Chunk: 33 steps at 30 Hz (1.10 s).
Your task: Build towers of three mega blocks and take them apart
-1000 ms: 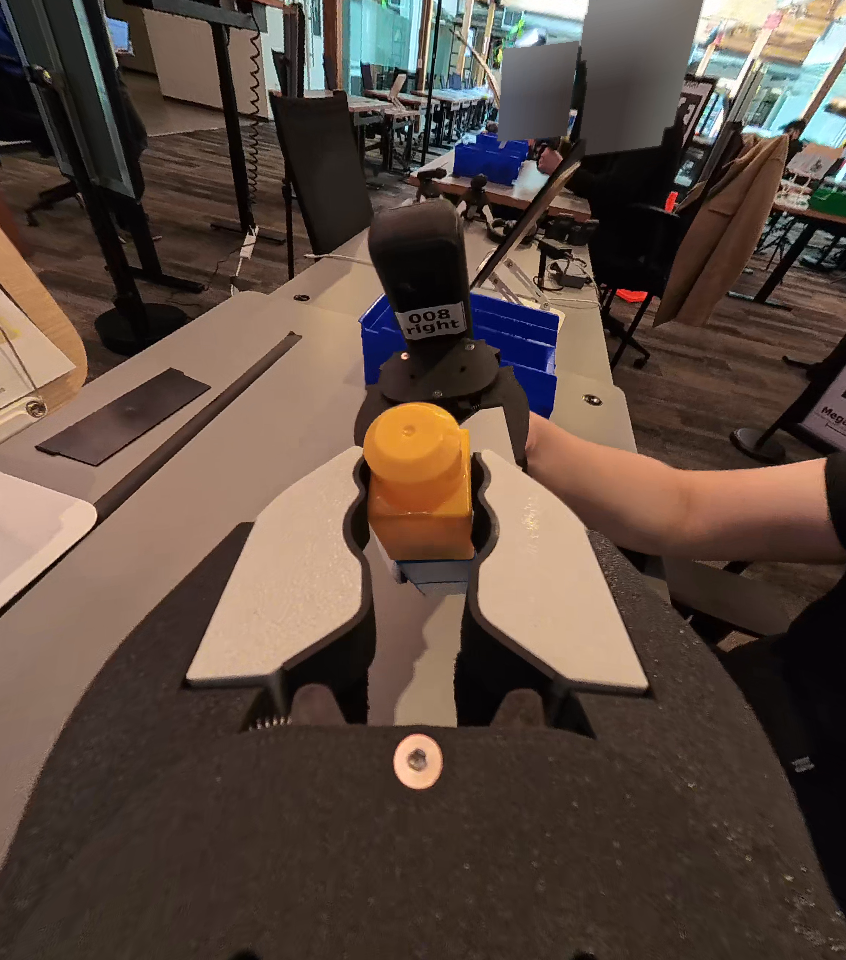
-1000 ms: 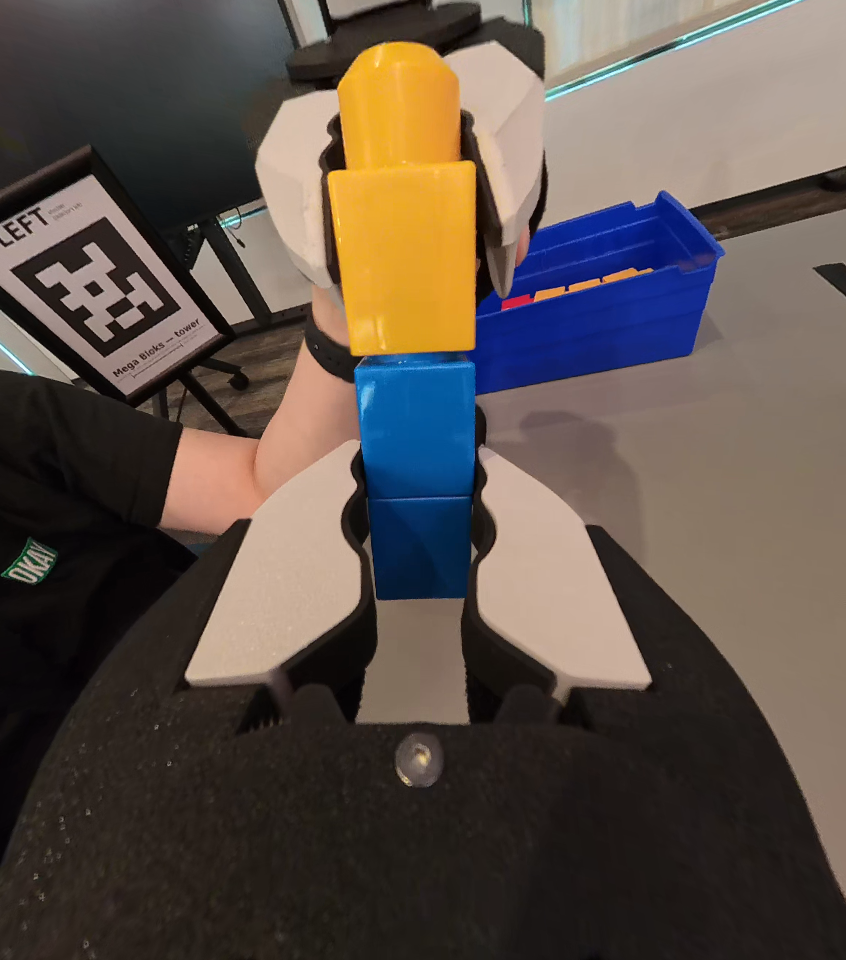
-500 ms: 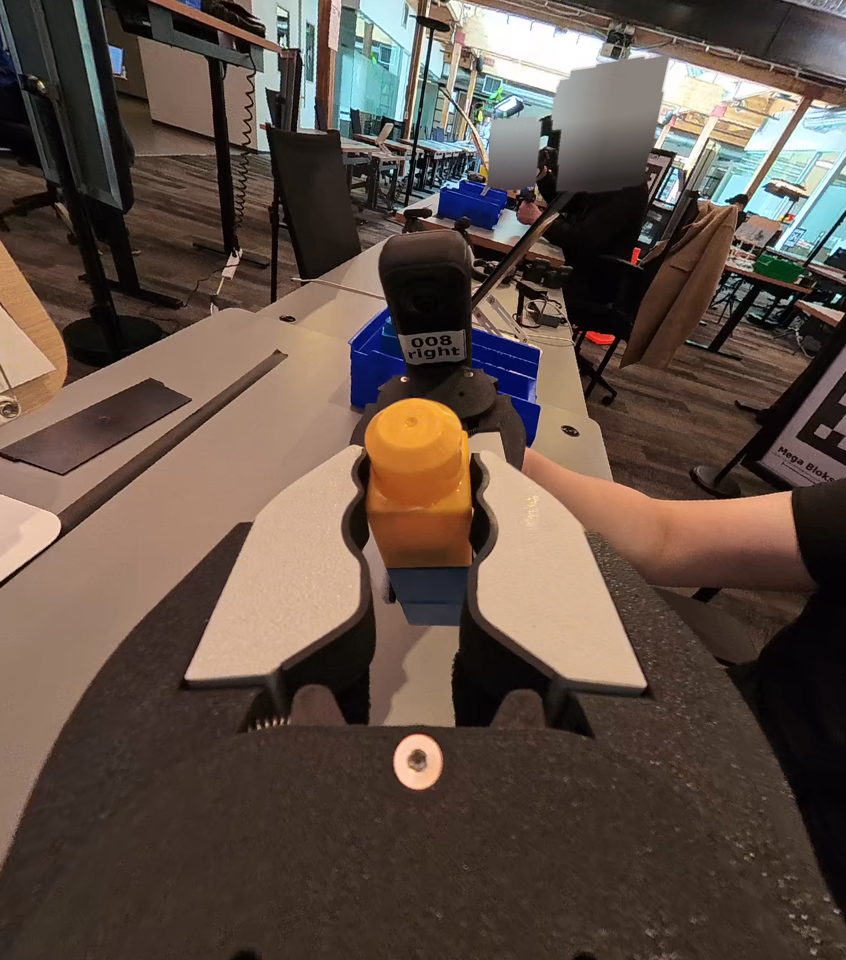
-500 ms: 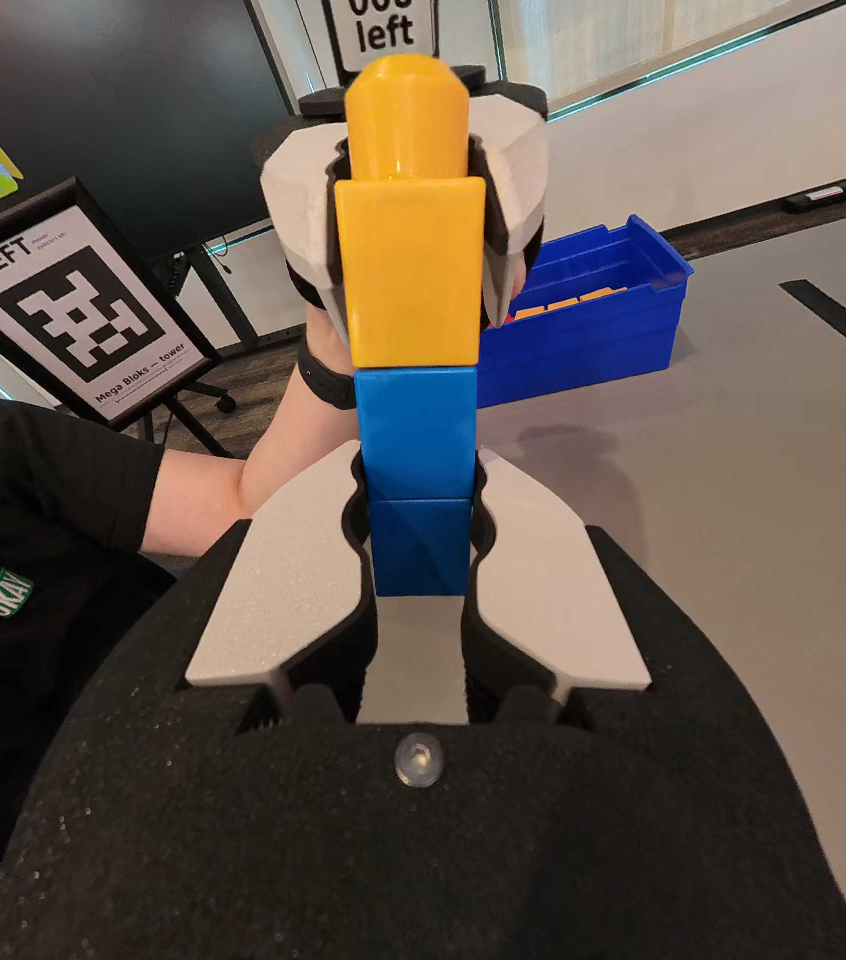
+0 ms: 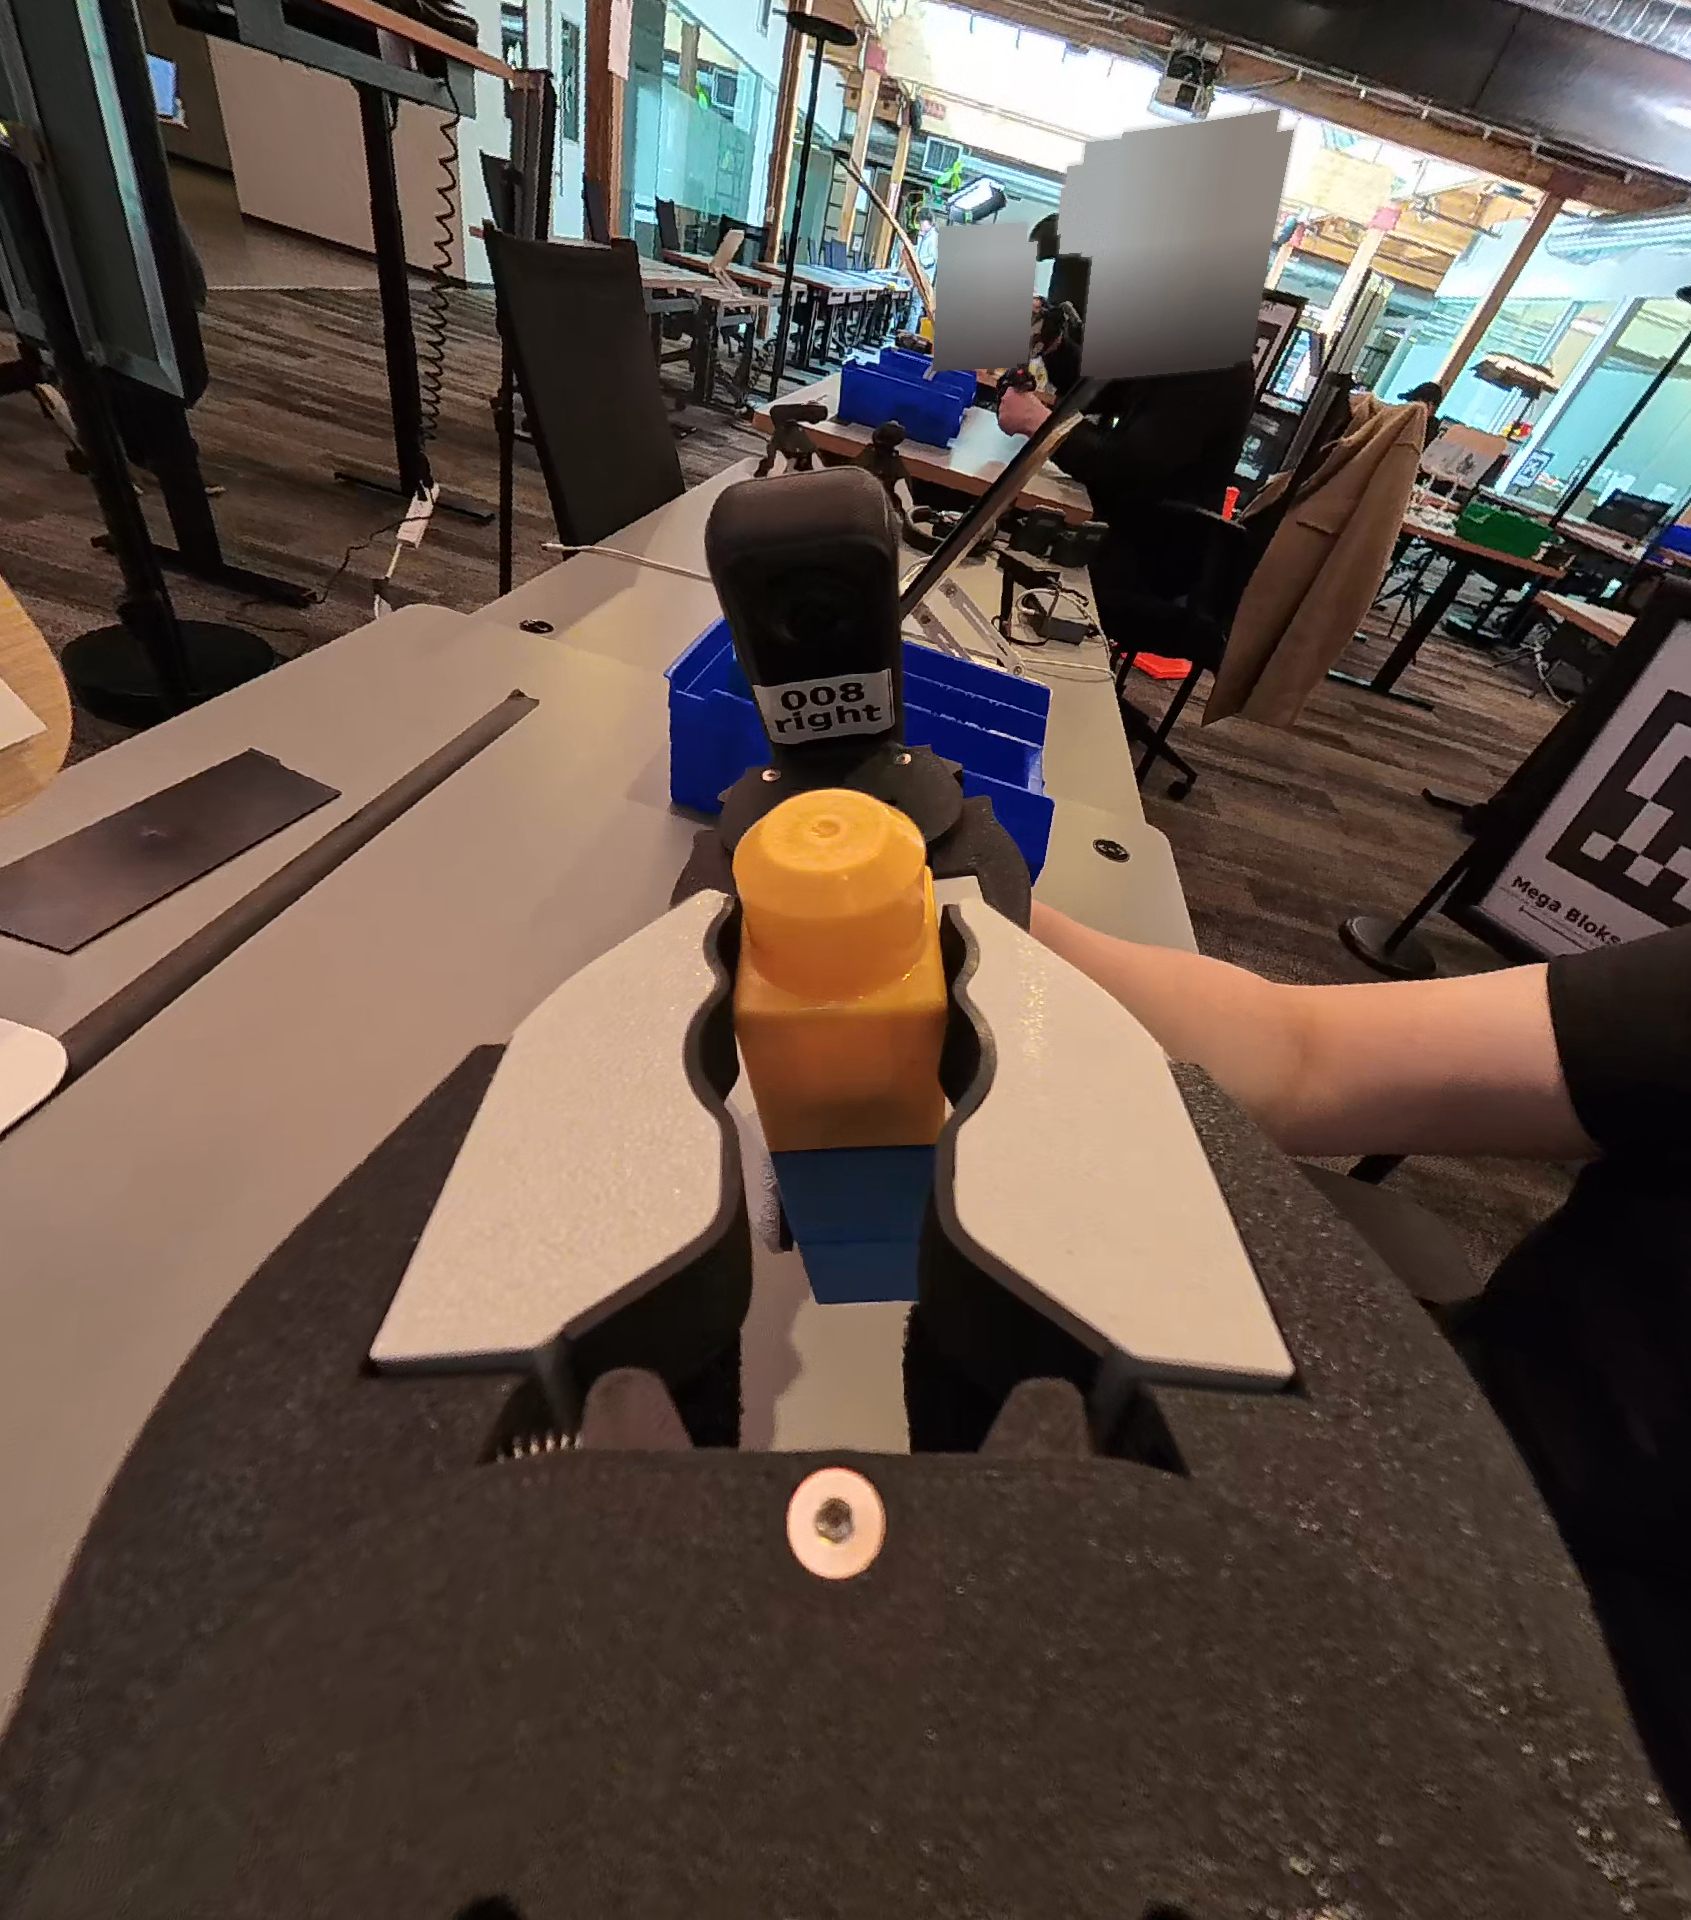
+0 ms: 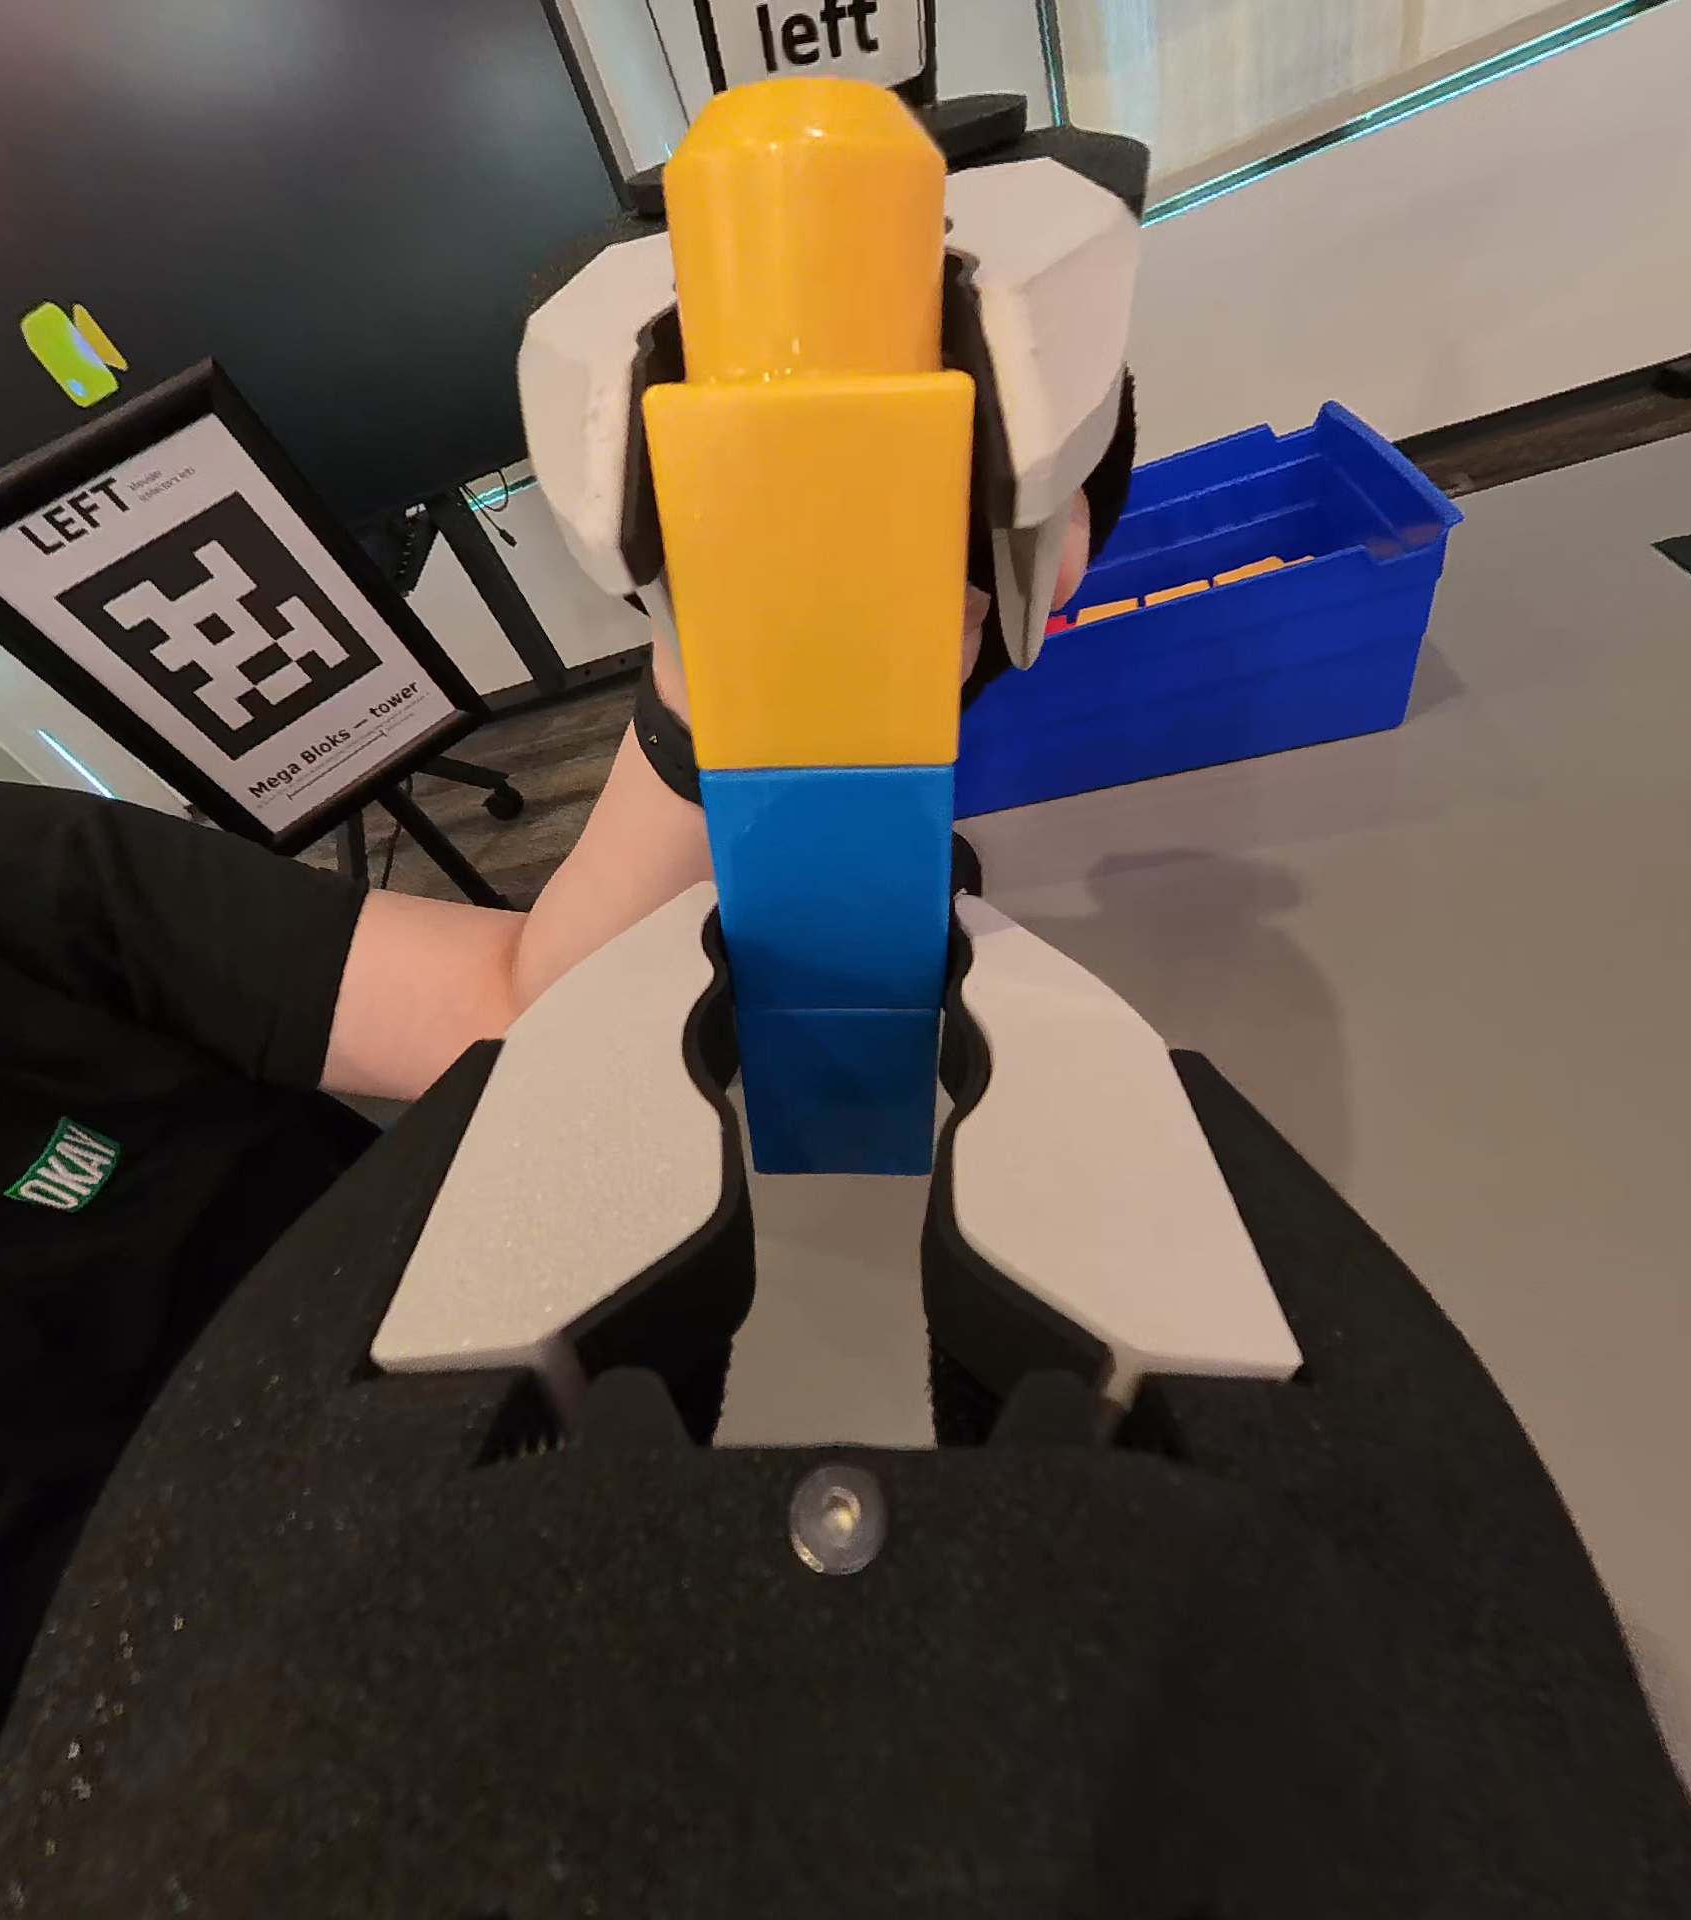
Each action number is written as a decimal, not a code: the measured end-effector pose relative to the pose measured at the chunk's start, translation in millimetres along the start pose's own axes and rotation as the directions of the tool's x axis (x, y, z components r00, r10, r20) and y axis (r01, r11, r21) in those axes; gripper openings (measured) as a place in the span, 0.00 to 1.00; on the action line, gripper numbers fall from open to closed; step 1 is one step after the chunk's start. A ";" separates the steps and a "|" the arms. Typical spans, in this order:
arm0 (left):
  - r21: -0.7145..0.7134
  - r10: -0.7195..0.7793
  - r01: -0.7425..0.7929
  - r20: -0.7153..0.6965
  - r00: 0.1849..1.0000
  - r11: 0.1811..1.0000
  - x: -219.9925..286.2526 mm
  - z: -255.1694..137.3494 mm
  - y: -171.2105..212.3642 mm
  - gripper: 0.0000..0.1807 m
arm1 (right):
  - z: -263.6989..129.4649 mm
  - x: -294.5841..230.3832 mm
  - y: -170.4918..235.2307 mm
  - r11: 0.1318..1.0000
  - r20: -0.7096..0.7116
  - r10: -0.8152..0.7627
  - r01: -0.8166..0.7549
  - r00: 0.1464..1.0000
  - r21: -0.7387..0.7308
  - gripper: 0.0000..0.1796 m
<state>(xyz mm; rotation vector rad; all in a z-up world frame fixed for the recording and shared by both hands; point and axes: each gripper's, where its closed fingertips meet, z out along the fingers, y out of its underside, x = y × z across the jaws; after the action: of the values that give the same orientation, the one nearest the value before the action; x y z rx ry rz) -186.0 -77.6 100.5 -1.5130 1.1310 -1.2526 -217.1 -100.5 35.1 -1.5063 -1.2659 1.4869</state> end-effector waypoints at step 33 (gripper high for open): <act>0.093 -0.078 0.075 0.029 0.997 0.993 -8.7 0.0 -11.8 0.20 | -6.2 1.6 -10.8 0.994 0.020 0.089 -0.090 0.996 0.068 0.19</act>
<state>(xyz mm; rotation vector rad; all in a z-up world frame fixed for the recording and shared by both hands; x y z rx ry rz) -185.4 -66.3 110.0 -1.5141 0.9893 -1.3093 -213.3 -94.6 45.4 -1.5253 -1.1580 1.5878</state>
